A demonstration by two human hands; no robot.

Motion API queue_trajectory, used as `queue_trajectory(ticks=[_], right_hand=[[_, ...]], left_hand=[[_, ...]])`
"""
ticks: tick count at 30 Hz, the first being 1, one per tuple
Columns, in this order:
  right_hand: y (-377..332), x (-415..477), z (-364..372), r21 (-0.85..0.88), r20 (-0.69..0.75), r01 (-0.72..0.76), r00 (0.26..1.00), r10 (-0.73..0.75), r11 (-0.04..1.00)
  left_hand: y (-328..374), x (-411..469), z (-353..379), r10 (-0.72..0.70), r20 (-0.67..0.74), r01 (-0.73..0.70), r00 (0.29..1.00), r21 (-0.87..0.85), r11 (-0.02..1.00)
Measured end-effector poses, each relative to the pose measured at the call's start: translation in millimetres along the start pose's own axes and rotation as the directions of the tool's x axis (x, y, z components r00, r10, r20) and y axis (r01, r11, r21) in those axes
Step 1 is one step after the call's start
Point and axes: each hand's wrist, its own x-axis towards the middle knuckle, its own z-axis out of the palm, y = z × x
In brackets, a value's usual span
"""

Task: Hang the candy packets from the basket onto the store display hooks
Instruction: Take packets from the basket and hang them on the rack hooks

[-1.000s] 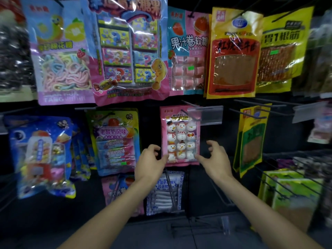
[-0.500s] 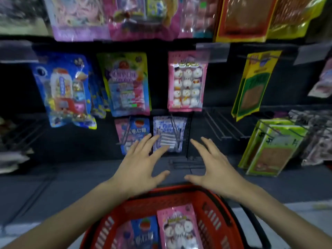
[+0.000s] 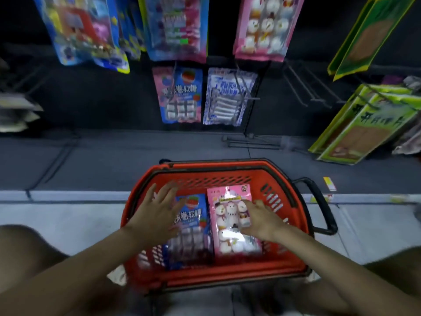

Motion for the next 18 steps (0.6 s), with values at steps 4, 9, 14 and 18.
queue_trajectory(ticks=[4,9,14,18], right_hand=[[-2,26,25,0.220,0.029,-0.160,0.987,0.158,0.962],[-16,40,45,0.333,-0.072,-0.253,0.954,0.292,0.908],[-17,43,53,0.393,-0.162,-0.307,0.905,0.394,0.867],[-21,46,45,0.516,-0.062,-0.285,0.928,0.368,0.808]], left_hand=[[-6,-3,30,-0.038,-0.019,0.038,0.999,-0.015,0.999],[-22,-11,53,-0.082,0.038,0.081,0.996,0.033,0.996],[-19,-11,40,-0.110,0.063,0.108,0.992,0.040,0.993],[-14,-10,38,-0.152,0.072,0.149,0.986,0.045,0.988]])
